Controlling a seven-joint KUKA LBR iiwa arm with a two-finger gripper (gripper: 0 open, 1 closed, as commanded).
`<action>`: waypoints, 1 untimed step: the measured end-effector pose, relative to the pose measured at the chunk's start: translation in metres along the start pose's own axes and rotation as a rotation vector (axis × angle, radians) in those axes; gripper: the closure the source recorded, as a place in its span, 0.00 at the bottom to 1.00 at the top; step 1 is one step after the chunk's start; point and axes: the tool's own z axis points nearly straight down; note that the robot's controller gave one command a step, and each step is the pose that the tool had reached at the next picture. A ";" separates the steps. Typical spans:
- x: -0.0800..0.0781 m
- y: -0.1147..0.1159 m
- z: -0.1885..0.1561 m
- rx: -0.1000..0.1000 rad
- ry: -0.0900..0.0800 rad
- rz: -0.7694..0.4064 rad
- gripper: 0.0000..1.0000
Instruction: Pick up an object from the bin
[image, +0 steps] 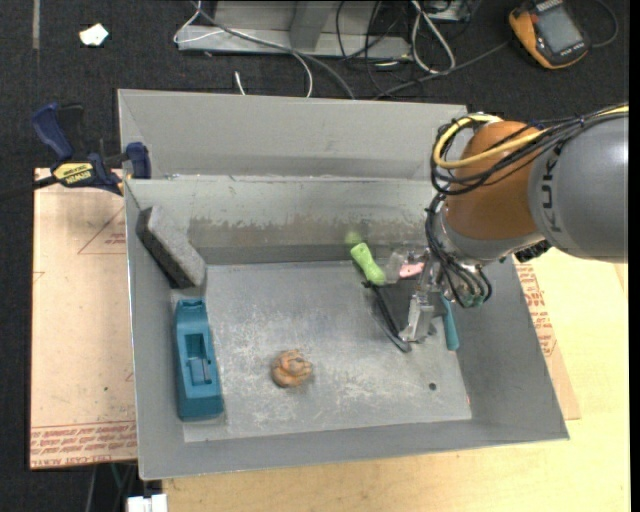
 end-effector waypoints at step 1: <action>0.006 0.004 0.023 -0.001 0.007 0.130 0.00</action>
Offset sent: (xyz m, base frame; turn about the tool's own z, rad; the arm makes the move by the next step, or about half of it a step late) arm -0.0013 -0.0032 -0.0432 0.1510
